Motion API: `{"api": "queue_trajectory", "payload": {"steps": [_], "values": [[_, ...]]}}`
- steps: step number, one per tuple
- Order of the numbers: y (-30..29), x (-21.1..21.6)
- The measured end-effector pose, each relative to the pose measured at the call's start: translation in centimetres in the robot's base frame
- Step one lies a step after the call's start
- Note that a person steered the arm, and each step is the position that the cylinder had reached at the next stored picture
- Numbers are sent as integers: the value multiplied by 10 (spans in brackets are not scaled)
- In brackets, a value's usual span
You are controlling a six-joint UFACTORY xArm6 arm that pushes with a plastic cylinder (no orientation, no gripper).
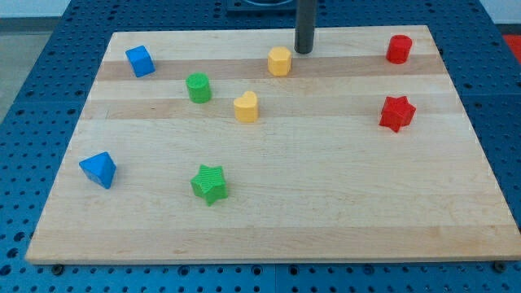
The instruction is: Move the red blocks close to each other
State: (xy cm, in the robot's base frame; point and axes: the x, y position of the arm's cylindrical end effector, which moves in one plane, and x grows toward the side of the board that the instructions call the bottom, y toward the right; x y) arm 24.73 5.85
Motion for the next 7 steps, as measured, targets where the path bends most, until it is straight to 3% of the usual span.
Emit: {"api": "queue_trajectory", "payload": {"steps": [1, 2, 3, 5, 6, 7], "values": [[0, 1], [0, 86], [0, 131], [53, -20], [125, -56], [189, -55]]}}
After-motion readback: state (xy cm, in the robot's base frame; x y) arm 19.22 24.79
